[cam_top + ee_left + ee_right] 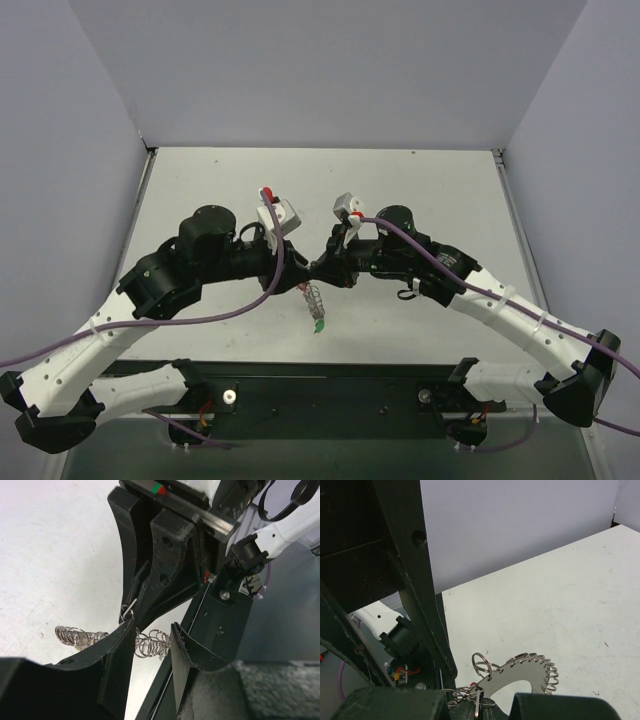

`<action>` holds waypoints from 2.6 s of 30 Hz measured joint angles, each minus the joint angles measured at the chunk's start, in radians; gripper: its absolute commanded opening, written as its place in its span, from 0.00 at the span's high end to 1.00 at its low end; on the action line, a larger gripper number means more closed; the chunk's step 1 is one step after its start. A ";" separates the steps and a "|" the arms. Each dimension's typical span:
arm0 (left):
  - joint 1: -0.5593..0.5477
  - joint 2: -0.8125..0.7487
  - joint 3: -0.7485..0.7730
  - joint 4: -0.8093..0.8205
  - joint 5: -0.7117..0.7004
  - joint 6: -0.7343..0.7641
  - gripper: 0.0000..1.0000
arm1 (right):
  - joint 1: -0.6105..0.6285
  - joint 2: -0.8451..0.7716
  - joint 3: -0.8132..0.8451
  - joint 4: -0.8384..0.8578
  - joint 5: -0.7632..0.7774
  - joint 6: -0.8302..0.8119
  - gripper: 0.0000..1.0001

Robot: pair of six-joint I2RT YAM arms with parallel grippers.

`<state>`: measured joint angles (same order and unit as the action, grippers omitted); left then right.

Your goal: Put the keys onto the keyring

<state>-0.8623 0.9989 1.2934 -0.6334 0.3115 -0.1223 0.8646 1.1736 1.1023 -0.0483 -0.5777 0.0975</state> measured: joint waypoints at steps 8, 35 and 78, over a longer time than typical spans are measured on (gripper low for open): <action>-0.002 0.019 -0.005 -0.045 0.030 0.048 0.54 | 0.000 0.000 0.002 -0.011 0.006 0.007 1.00; -0.009 -0.221 -0.359 0.103 -0.227 -0.008 0.51 | -0.001 0.130 -0.031 0.042 0.004 0.004 1.00; 0.019 -0.188 -0.468 0.000 -0.379 -0.118 0.50 | -0.021 0.557 -0.076 0.435 -0.270 0.203 1.00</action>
<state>-0.8433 0.8112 0.8249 -0.6331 -0.0673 -0.2401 0.8436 1.7302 1.0264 0.3862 -0.8482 0.3008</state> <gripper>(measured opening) 0.462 0.077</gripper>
